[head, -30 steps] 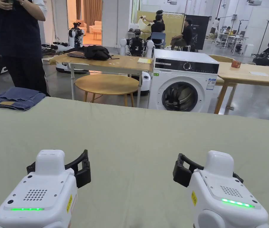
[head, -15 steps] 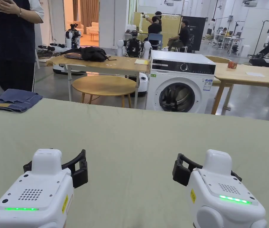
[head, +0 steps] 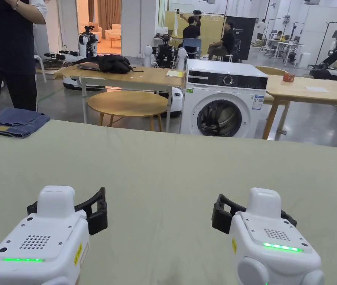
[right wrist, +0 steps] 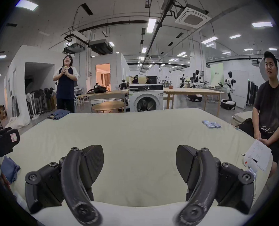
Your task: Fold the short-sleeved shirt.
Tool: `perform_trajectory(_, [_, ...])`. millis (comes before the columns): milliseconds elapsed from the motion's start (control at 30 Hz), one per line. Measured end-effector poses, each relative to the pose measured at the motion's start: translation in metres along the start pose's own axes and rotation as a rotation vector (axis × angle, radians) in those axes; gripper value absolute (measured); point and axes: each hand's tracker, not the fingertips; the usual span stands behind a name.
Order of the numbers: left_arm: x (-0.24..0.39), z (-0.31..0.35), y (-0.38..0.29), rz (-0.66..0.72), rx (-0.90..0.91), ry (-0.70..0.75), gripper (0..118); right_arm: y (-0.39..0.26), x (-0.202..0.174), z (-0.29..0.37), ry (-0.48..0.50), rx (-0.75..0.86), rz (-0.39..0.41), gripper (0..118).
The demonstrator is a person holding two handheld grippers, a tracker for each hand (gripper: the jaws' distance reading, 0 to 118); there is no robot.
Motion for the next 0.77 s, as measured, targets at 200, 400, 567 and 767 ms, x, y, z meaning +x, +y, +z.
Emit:
perform_trajectory(200, [0.0,-0.001,0.0,-0.003,-0.005,-0.004,71,0.005,0.007,0.003,0.085,0.007,-0.032,93])
perform_trajectory(400, [-0.001,-0.002,0.0,-0.007,0.003,-0.001,71,0.007,0.004,0.006,0.057,0.072,-0.011,93])
perform_trajectory(567, [0.0,-0.005,-0.001,-0.021,0.005,0.008,71,0.003,0.005,-0.004,0.036,0.075,0.008,93])
perform_trajectory(767, [-0.001,-0.008,-0.003,-0.033,0.023,0.006,71,-0.006,0.01,-0.013,0.063,0.069,0.016,93])
